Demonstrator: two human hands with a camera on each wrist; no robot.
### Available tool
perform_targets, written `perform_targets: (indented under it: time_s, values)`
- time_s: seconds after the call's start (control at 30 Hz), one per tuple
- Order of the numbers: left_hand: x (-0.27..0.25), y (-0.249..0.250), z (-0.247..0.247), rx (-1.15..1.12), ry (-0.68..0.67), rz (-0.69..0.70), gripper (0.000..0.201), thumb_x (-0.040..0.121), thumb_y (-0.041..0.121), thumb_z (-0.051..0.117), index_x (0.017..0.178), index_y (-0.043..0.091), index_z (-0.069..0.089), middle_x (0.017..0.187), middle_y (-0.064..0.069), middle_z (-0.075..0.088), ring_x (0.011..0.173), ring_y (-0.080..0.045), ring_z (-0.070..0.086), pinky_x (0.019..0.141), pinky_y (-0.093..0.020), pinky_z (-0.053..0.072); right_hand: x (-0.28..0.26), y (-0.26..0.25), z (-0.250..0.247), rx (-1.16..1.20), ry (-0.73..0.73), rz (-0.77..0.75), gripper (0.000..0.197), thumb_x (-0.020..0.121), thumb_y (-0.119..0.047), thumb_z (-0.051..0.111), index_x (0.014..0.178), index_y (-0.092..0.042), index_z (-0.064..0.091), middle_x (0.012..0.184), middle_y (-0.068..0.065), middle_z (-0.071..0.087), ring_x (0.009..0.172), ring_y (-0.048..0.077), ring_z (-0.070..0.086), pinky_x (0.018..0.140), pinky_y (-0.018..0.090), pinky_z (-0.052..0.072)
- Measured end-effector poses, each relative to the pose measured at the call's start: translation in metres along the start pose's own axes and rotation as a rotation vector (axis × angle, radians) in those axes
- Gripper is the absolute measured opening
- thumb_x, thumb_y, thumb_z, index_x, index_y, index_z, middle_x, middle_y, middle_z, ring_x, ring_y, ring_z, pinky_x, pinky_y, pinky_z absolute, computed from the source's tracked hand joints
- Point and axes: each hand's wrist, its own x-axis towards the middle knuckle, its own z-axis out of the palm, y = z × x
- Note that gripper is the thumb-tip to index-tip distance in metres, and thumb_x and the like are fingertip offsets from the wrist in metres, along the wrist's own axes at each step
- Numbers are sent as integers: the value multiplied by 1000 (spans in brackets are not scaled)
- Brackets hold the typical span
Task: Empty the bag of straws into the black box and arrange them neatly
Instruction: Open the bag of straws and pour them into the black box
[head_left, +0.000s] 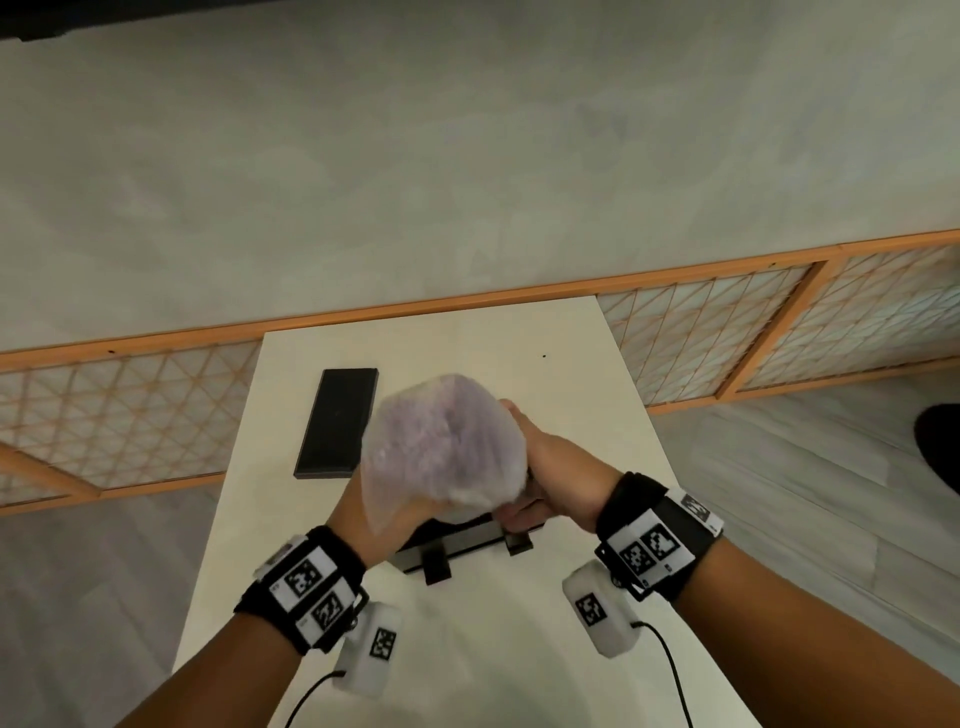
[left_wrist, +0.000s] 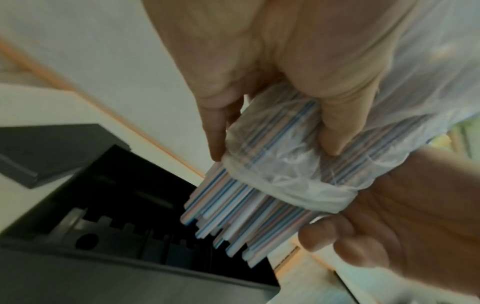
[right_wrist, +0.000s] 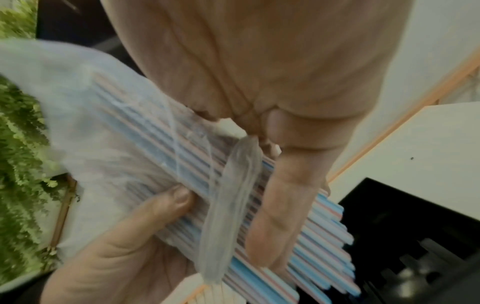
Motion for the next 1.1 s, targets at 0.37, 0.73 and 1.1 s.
perform_targets:
  time_s: [0.37, 0.73, 1.1]
  values:
    - [12, -4, -27, -23, 70, -70, 50, 83, 34, 85, 129, 32, 67, 122, 4, 74, 118, -16, 67, 107, -51, 50, 12, -22, -11, -92, -109, 6, 75, 90, -81, 38, 138, -26, 57, 134, 9, 64, 96, 28, 76, 95, 44, 59]
    - [11, 18, -25, -170, 166, -15, 65, 75, 54, 85, 132, 28, 66, 129, 3, 71, 123, -21, 65, 109, -54, 46, -2, -54, 4, -111, -52, -272, 44, 89, -43, 62, 117, -9, 66, 117, 15, 69, 96, 28, 74, 97, 49, 57]
    - [1, 45, -35, -184, 242, 9, 34, 90, 38, 73, 123, 33, 66, 117, 11, 75, 111, -11, 71, 101, -44, 55, -15, -69, -6, -319, 133, -442, 24, 95, -34, 69, 109, -15, 69, 102, 2, 72, 81, 21, 75, 69, 36, 62]
